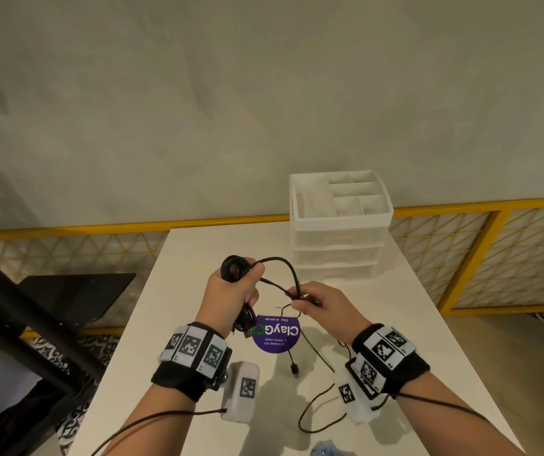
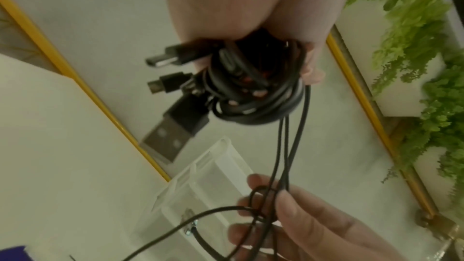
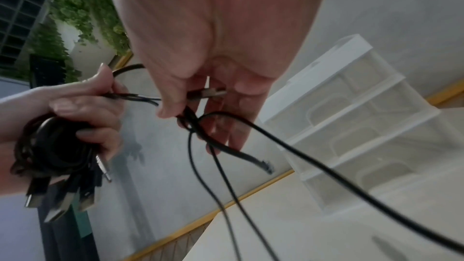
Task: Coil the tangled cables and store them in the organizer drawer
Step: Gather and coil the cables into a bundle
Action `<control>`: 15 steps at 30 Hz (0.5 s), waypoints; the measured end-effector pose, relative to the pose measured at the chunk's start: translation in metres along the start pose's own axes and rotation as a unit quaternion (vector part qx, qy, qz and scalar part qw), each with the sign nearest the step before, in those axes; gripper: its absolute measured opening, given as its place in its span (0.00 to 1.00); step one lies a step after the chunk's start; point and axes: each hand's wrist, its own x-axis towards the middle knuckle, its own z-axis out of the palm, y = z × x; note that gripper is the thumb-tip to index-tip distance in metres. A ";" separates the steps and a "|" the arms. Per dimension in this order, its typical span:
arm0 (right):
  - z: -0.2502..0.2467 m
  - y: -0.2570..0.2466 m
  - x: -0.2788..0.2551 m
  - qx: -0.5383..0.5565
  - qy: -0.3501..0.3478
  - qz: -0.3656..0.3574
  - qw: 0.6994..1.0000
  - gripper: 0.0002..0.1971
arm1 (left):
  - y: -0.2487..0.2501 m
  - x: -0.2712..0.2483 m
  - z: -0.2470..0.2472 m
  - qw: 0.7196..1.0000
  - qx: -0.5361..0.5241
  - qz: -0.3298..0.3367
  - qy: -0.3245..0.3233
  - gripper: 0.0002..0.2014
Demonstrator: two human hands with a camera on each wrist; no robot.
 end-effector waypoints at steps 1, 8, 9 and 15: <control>-0.002 0.000 0.000 0.021 0.009 0.010 1.000 0.09 | 0.000 0.001 -0.002 1.000 0.007 -0.002 0.007 0.02; -0.011 0.005 0.002 0.067 0.053 0.048 0.995 0.07 | -0.009 0.005 -0.013 0.997 0.072 -0.029 0.019 0.08; -0.011 0.005 0.002 0.068 0.073 0.048 0.994 0.06 | -0.011 0.005 -0.013 0.997 0.075 -0.032 0.018 0.07; -0.007 -0.006 0.001 0.016 0.054 0.008 0.998 0.07 | -0.020 -0.003 0.000 0.994 0.096 -0.041 -0.010 0.05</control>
